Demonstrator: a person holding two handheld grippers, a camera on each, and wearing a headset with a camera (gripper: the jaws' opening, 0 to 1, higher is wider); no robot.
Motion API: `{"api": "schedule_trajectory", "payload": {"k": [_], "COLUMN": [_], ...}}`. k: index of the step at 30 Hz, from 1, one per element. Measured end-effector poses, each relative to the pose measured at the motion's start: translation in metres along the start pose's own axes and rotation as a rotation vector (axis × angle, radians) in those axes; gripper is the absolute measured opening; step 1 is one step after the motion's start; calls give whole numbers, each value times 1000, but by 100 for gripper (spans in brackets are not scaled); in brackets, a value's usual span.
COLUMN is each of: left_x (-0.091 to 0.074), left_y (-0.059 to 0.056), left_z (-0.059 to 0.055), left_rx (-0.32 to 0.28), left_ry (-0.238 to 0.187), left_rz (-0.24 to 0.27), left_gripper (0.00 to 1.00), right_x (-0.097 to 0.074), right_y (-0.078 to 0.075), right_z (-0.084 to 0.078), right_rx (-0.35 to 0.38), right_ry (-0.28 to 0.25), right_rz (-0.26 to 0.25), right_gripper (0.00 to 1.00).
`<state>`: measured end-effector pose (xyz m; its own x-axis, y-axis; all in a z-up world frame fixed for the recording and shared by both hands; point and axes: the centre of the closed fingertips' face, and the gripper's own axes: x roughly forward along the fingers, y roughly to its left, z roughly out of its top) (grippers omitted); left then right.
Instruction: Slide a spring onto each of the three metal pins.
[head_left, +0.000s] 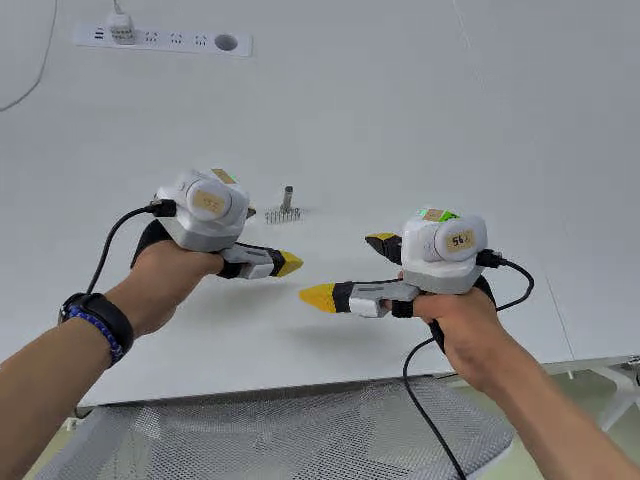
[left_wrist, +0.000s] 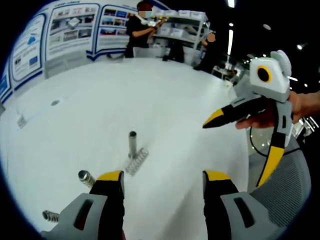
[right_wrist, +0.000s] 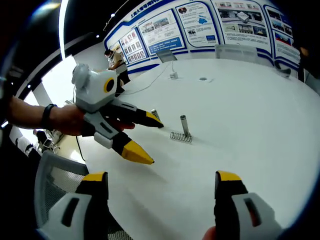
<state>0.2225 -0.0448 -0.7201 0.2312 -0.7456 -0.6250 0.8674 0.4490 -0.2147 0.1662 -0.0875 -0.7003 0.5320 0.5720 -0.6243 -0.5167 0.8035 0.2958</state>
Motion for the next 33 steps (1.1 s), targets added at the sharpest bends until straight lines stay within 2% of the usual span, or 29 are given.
{"api": "schedule_trajectory", "payload": {"k": [6, 11, 18, 22, 26, 28, 29, 30, 33], "left_x": [14, 24, 31, 36, 38, 38, 37, 36, 36], "left_y": [4, 6, 14, 20, 21, 24, 28, 22, 25], "left_z": [1, 2, 5, 1, -4, -10, -6, -10, -9], "left_rx": [6, -21, -12, -2, -32, -6, 36, 15, 18], "left_ry": [15, 16, 29, 57, 66, 91, 72, 95, 84], "left_rz": [7, 19, 35, 46, 38, 53, 78, 56, 72], "left_gripper": [62, 57, 54, 51, 50, 46, 43, 41, 36], "right_x": [1, 0, -6, -8, -9, -8, -8, -8, -7], "right_y": [1, 1, -1, -4, -4, -4, -5, -5, -4], "right_z": [-2, -5, -3, -2, 1, 1, 1, 1, 0], "right_rx": [11, 17, 13, 11, 12, 16, 17, 19, 24], "right_ry": [5, 11, 4, 0, -6, -8, -10, -11, -12], "right_rz": [0, -4, -5, -11, -15, -17, -17, -17, -18], "right_gripper": [89, 89, 90, 90, 90, 90, 90, 90, 90]}}
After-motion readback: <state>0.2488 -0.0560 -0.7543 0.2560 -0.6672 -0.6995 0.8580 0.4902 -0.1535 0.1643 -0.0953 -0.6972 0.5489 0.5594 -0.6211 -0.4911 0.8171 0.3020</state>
